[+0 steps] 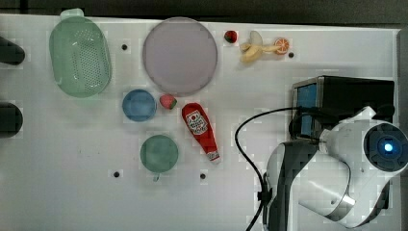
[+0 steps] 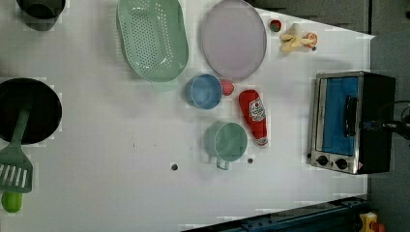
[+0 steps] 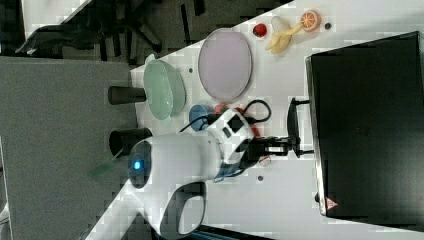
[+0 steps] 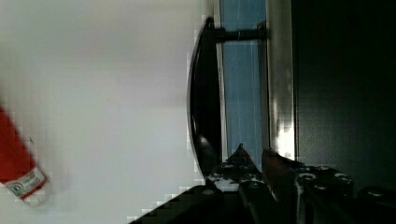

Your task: Flap open oven.

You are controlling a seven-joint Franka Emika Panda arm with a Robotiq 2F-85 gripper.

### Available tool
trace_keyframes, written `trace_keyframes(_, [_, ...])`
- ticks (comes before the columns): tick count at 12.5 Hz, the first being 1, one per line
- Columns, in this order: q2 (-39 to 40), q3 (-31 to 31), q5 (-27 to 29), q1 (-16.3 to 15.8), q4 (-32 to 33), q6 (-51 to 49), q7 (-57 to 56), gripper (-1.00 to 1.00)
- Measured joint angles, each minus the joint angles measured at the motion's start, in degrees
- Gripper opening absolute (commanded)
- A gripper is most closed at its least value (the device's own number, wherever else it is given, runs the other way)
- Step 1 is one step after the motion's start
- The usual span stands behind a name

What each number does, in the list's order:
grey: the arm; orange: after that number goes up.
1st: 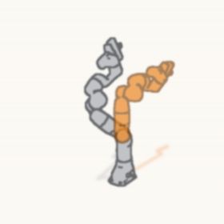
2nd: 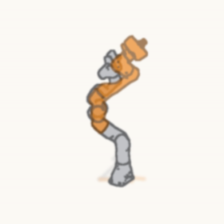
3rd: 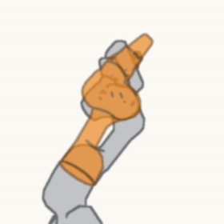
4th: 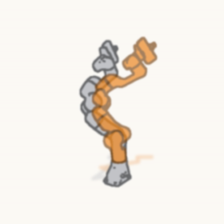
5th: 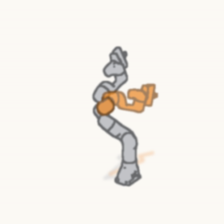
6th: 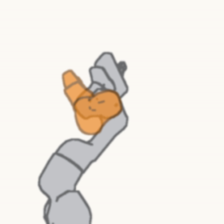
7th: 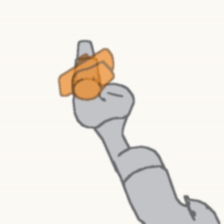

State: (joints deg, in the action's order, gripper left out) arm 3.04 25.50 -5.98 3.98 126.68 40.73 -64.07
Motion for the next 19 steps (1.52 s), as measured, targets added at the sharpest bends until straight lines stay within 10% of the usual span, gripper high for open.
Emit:
trace_keyframes(11, [5.4, -0.5, -0.7, -0.5, 0.4, 5.3, -2.9, -0.65])
trace_keyframes(19, [6.1, -3.3, -17.1, -4.2, 1.3, 5.5, 11.1, -0.65])
